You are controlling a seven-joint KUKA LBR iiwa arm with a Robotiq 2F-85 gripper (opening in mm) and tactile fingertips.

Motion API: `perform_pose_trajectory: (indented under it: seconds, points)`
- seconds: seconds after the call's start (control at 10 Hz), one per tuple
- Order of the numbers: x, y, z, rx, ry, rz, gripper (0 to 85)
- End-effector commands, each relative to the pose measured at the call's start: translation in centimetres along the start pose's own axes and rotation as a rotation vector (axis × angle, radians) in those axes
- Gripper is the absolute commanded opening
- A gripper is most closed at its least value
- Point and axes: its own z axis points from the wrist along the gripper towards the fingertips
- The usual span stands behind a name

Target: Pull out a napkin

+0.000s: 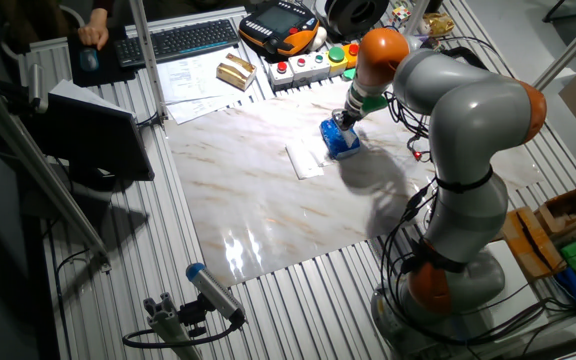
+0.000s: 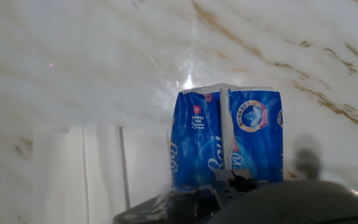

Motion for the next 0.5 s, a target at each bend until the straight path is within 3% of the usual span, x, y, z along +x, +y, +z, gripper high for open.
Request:
perform_pose_trajectory:
  seconds: [0.0,0.4]
  points:
    - [0.0,0.1,-0.3,0.003,0.001,0.002,0.7]
    - [-0.1,0.5,-2.3,0.017,0.007,0.007,0.7]
